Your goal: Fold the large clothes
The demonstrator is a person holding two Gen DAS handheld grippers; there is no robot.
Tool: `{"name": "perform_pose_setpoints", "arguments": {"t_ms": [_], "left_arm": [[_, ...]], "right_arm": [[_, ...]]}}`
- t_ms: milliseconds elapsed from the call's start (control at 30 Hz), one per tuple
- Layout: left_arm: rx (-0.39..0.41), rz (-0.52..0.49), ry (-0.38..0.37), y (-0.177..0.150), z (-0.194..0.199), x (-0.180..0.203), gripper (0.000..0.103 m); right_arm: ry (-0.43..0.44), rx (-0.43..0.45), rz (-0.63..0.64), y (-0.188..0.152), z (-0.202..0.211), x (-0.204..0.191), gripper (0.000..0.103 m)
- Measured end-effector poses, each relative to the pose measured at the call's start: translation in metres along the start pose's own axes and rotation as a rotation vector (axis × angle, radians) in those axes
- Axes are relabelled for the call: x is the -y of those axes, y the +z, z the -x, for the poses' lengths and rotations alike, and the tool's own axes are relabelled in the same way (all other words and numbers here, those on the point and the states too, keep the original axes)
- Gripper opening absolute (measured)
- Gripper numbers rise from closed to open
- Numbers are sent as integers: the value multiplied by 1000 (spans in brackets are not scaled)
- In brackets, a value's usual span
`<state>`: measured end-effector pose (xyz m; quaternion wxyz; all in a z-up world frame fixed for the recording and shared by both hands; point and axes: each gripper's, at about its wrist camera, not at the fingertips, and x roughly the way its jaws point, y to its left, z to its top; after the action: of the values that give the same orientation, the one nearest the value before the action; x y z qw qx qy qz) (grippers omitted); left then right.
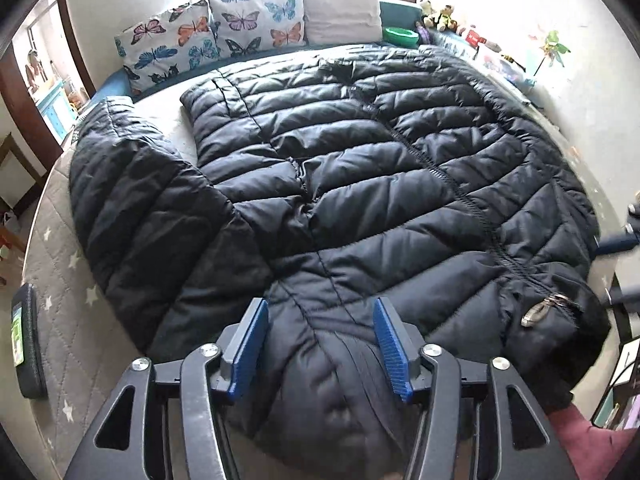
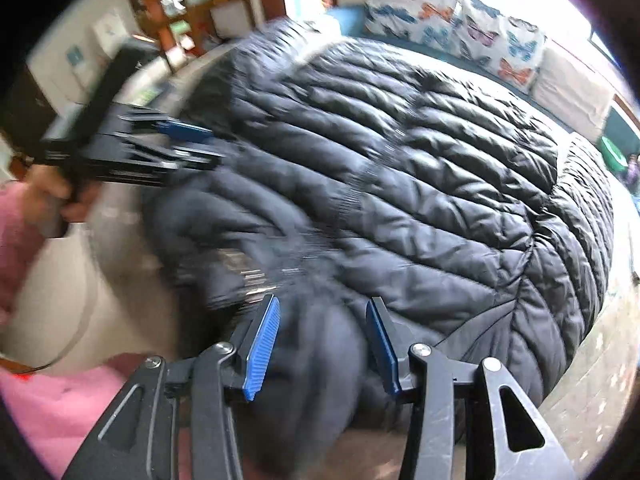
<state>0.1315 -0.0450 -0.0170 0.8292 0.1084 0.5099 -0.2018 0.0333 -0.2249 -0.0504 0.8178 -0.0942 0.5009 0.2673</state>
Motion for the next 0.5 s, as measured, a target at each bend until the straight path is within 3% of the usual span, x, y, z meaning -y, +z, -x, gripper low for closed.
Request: {"name": "perform_pose_setpoints", "arguments": {"t_ms": [200, 333, 500], "left_arm": [[39, 13, -29, -7, 26, 6, 62], [45, 29, -55, -10, 35, 10, 70], [52, 45, -61, -13, 40, 9, 70]], "right_arm": [[197, -28, 53, -18, -8, -36, 50], [192, -72, 44, -21, -47, -42, 50], [177, -79, 34, -21, -78, -49, 50]]}}
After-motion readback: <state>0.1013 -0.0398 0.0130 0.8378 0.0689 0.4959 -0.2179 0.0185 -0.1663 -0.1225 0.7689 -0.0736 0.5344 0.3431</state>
